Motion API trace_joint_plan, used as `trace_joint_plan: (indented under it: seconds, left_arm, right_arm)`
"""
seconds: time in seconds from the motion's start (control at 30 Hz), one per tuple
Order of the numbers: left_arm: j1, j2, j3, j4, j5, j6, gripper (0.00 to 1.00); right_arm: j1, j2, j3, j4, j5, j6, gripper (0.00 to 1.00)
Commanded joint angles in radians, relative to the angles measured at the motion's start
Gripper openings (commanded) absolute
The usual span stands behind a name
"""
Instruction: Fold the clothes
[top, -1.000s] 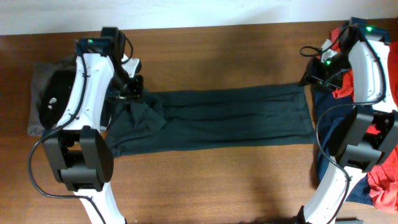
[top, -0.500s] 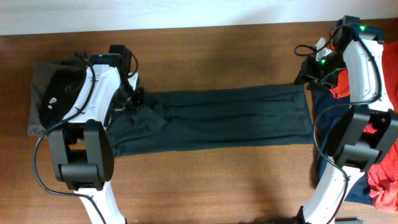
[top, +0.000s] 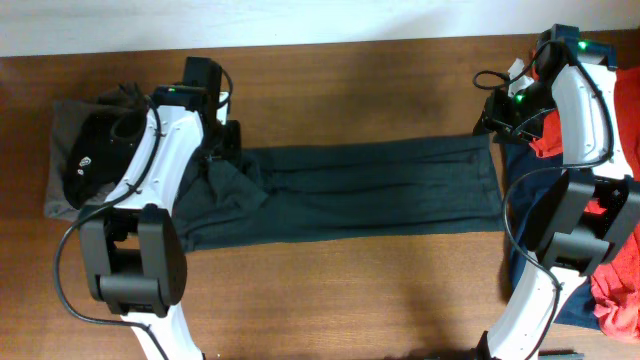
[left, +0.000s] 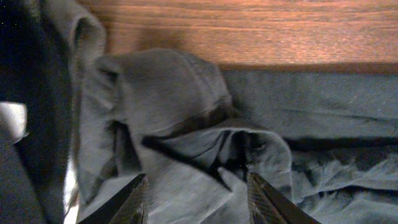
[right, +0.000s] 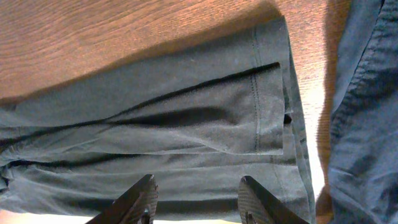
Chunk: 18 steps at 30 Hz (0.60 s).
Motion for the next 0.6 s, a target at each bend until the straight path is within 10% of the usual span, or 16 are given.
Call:
trace_joint_plan:
  seconds: [0.0,0.17,0.57]
  left_arm:
    - [-0.010,0.074,-0.021,0.016,-0.007,0.000,0.46]
    - [-0.010,0.114,-0.021,-0.030,-0.019,0.000,0.01]
    - [0.065,-0.008,0.001,-0.375,-0.220,-0.070,0.01]
  right_arm:
    - [0.001,-0.018,0.015,0.003,-0.009,-0.010,0.47]
    - [0.001,-0.018,0.015,0.002,-0.008,-0.010,0.47]
    - [0.001,-0.018,0.015,0.003,-0.008,-0.010,0.47]
